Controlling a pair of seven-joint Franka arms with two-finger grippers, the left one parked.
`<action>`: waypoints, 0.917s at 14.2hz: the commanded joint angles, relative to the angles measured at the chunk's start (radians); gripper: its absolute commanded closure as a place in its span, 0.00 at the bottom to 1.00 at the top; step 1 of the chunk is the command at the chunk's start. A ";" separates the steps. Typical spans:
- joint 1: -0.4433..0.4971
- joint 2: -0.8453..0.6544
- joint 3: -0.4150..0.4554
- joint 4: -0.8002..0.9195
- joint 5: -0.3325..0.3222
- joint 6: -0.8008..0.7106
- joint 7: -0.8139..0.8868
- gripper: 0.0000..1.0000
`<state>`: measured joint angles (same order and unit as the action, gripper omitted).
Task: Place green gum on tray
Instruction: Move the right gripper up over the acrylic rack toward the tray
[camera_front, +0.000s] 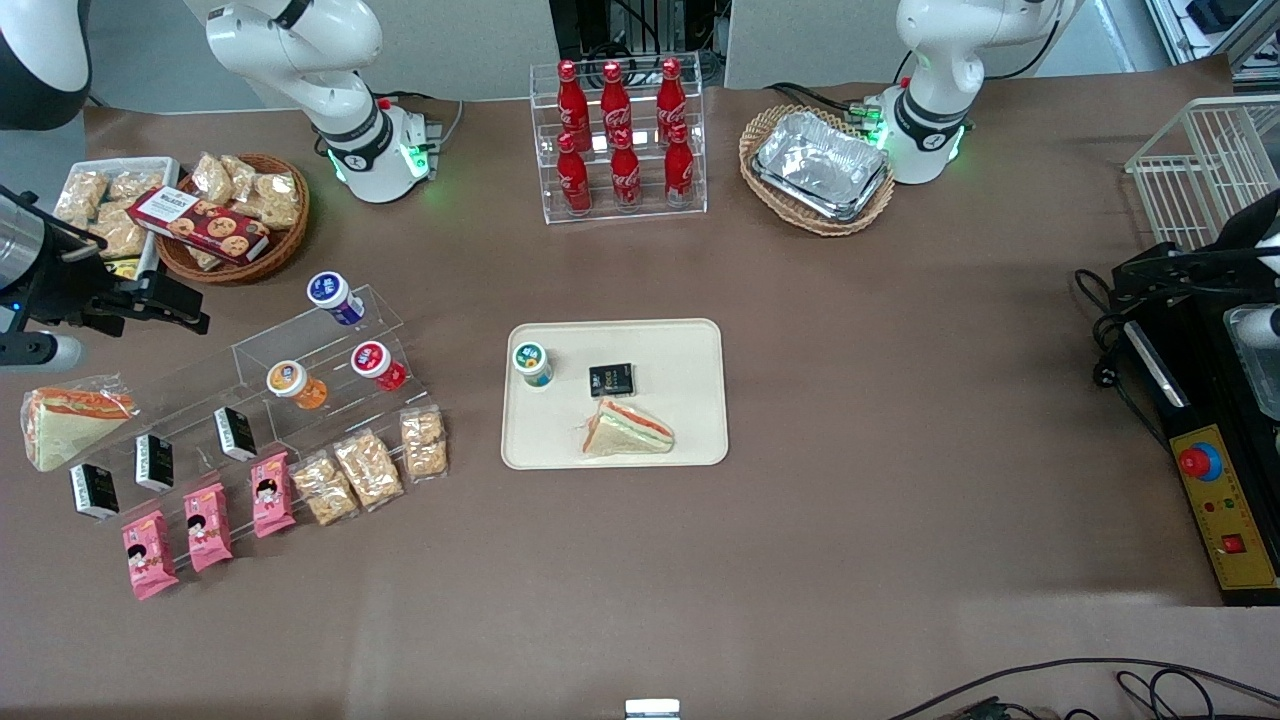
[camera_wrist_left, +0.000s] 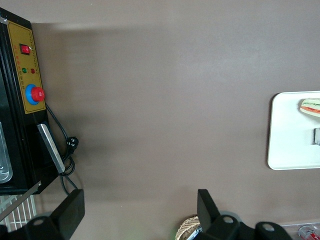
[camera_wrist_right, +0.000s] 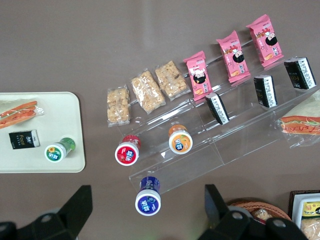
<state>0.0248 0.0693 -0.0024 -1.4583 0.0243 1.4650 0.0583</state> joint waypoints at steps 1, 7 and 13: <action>-0.013 -0.005 0.001 -0.001 0.031 -0.012 -0.011 0.00; -0.034 0.003 -0.001 -0.001 0.066 -0.017 -0.008 0.00; -0.019 -0.019 0.005 -0.028 0.083 -0.058 0.006 0.00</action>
<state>0.0032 0.0738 0.0009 -1.4622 0.0748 1.4182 0.0563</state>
